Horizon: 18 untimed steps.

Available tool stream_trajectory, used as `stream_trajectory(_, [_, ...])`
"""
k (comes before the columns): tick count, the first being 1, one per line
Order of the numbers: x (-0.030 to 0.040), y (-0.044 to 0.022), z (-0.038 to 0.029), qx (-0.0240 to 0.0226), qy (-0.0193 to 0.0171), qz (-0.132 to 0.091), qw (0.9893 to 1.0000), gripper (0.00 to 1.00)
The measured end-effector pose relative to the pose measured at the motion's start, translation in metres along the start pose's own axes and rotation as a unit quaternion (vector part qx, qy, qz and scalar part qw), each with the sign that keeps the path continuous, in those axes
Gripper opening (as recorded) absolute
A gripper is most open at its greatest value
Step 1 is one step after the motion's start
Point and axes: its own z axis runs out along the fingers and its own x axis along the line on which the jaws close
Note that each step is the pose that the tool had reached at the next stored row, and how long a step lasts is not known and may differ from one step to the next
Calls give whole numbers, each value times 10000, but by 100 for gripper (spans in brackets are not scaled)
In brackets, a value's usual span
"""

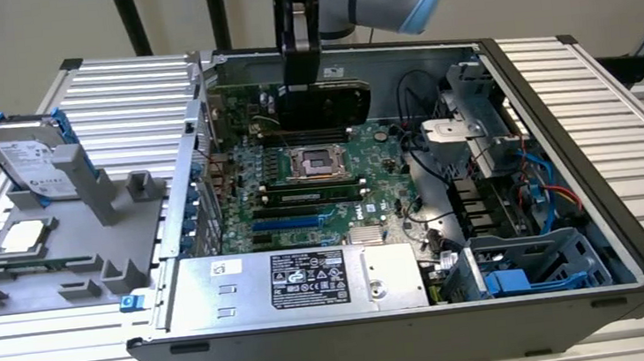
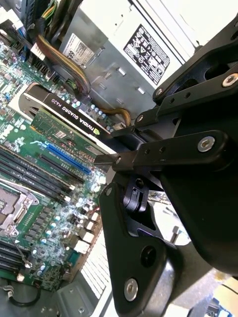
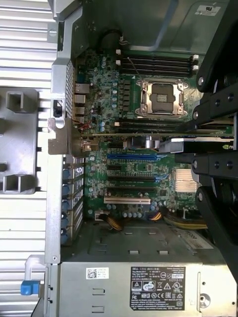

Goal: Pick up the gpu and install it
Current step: 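Insert the gpu into the slot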

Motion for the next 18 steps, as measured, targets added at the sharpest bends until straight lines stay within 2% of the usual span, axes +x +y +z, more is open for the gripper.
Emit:
stream_trajectory(14, [1, 0, 31, 0, 0, 0, 10000, 0])
stream_trajectory(18, [1, -1, 59, 0, 0, 0, 10000, 0])
